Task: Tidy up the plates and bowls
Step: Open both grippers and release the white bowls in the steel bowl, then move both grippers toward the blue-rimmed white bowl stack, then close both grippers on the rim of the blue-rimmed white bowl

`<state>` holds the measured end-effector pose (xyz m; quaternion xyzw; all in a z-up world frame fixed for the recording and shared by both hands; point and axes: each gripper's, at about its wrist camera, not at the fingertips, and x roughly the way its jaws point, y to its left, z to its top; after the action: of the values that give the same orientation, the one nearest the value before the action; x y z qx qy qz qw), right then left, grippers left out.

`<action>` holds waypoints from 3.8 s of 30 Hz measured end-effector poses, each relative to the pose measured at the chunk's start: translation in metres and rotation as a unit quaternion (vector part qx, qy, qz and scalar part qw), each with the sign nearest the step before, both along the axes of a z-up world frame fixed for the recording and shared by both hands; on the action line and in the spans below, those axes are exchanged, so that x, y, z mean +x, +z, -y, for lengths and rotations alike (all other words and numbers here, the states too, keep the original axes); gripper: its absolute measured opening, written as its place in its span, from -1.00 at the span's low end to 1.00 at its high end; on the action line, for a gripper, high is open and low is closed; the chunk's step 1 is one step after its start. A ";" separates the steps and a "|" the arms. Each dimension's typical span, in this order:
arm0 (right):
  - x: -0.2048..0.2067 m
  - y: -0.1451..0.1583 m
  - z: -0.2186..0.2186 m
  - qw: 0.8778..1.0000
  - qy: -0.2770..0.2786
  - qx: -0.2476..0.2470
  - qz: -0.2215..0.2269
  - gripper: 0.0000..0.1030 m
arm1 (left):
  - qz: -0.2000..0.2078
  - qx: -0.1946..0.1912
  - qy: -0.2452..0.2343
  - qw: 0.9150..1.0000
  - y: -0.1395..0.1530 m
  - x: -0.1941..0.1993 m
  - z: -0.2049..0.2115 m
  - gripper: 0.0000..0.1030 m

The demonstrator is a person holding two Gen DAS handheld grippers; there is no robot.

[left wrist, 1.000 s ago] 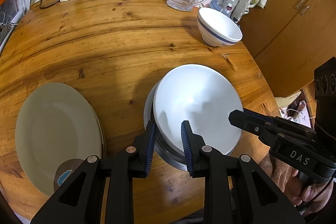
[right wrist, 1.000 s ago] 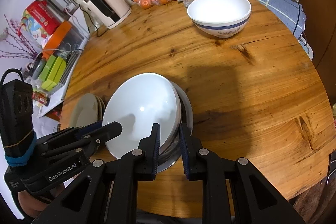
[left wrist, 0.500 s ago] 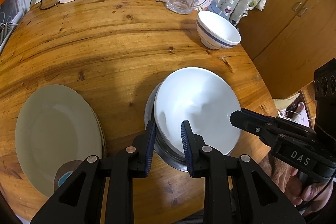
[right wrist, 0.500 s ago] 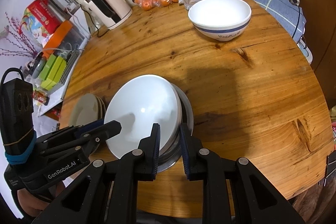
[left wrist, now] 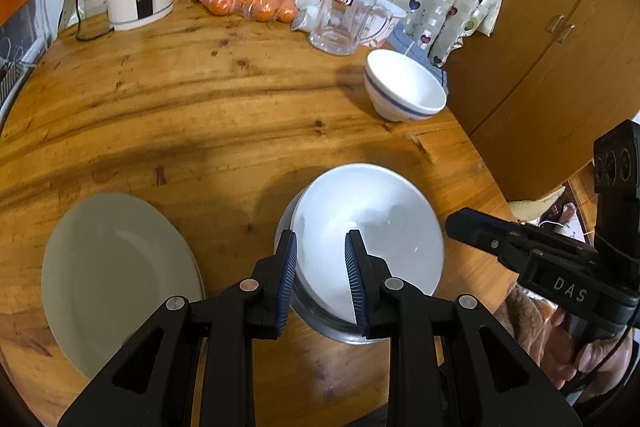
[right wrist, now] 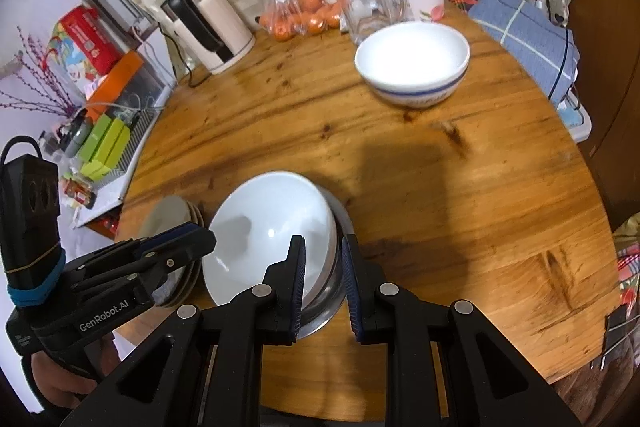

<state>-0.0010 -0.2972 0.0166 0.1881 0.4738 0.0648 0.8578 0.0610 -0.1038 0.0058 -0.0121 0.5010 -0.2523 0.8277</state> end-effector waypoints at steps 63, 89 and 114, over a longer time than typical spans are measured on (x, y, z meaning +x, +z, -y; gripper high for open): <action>0.054 0.025 0.074 0.998 -0.060 -0.011 0.031 -0.47 | 0.012 -0.020 -0.065 0.998 0.036 0.091 0.063 -0.50; 0.089 0.008 0.110 0.997 -0.078 0.001 0.014 -0.47 | -0.051 -0.045 -0.075 0.995 0.016 0.145 0.111 -0.39; 0.118 -0.018 0.124 0.995 -0.099 0.009 -0.010 -0.47 | -0.069 -0.031 -0.095 0.993 -0.015 0.169 0.139 -0.39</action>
<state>0.1167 -0.4213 -0.0011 0.2421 0.4606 -0.0179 0.8538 0.2299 -0.2426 -0.0088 -0.0072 0.5476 -0.3436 0.7629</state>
